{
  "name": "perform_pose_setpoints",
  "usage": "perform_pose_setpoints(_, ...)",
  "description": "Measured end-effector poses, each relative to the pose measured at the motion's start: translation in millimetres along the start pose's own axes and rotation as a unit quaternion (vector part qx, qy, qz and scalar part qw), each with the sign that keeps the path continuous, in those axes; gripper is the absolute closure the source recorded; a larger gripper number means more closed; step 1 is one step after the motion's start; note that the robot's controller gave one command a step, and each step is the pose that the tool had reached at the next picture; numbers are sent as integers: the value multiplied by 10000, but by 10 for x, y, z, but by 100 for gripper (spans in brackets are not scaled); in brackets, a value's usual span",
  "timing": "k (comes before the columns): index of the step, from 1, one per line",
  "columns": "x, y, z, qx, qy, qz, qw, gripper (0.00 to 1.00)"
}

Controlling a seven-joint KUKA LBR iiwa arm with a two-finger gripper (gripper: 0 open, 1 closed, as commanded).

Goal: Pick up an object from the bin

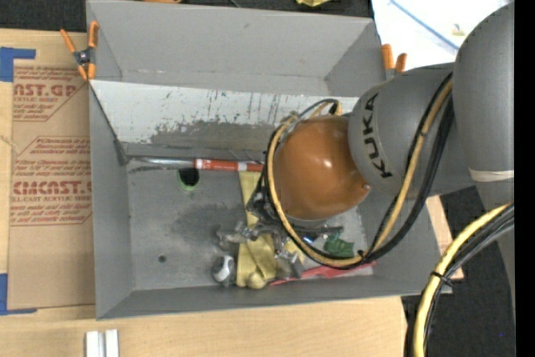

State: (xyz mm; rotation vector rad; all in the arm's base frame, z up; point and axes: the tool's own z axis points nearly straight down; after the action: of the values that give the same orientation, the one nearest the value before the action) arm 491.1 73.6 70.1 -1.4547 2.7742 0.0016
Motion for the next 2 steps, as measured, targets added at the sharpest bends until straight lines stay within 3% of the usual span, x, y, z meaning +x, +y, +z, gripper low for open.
perform_pose_setpoints(1, 1, -16, 2, -5, 4, 300, 9995, 100)
perform_pose_setpoints(2, 0, -19, 3, -7, 4, 379, 9993, 100)
